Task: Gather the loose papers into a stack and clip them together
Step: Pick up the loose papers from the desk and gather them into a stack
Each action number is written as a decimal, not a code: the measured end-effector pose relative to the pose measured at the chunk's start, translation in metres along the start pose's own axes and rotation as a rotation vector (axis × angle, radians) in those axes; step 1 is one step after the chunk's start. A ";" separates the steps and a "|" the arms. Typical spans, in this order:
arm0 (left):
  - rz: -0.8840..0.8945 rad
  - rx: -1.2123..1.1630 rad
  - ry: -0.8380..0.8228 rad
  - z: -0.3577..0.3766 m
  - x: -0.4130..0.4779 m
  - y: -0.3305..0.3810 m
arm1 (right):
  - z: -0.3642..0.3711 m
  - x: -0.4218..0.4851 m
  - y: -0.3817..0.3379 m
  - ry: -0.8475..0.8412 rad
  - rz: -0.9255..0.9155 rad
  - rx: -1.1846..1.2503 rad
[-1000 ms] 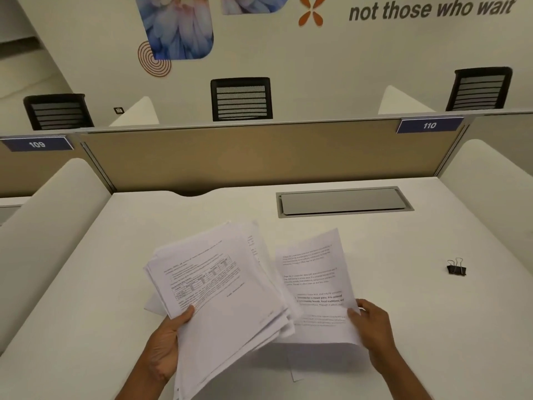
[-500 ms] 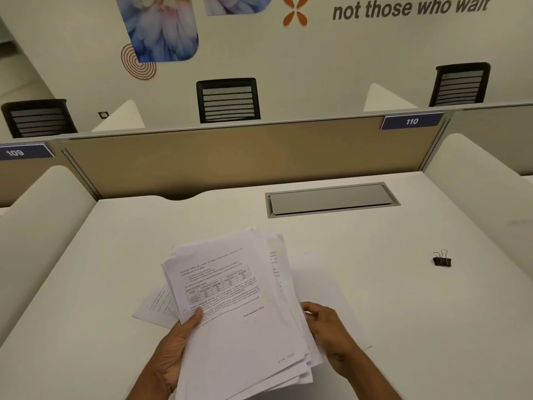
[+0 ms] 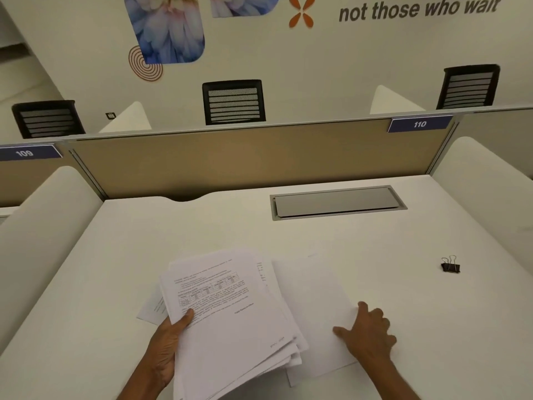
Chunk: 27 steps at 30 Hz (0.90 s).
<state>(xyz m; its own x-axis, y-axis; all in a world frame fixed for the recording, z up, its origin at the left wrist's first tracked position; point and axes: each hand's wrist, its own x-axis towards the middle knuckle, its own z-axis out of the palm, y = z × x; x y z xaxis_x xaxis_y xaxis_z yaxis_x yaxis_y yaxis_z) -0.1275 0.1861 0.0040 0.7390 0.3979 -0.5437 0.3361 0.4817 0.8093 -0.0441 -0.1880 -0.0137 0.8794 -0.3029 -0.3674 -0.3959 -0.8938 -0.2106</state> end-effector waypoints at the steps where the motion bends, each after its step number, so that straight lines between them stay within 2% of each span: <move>1: 0.009 0.034 0.015 -0.003 0.003 -0.002 | 0.000 0.001 -0.002 -0.024 -0.002 -0.012; 7: -0.006 0.215 0.104 -0.012 0.013 -0.014 | -0.001 0.004 -0.011 -0.098 0.017 0.068; 11: -0.056 0.267 0.099 -0.011 0.009 -0.021 | 0.001 0.004 -0.010 -0.094 0.006 0.168; 15: -0.079 0.304 0.072 -0.008 0.006 -0.030 | 0.001 -0.002 -0.014 -0.017 0.007 0.019; 19: -0.022 0.357 0.102 -0.009 0.014 -0.033 | 0.000 -0.002 -0.018 -0.035 0.018 -0.047; 23: 0.004 0.382 0.147 -0.011 0.019 -0.036 | 0.000 0.004 -0.017 -0.098 0.018 0.084; 27: -0.037 0.333 0.124 -0.016 0.018 -0.037 | -0.001 0.004 -0.013 -0.112 0.000 0.192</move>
<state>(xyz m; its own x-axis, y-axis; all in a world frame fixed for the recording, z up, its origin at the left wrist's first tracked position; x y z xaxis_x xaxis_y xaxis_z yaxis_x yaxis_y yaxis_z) -0.1362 0.1880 -0.0389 0.6533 0.4863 -0.5803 0.5483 0.2246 0.8056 -0.0348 -0.1777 -0.0116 0.8487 -0.2548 -0.4634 -0.4483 -0.8113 -0.3751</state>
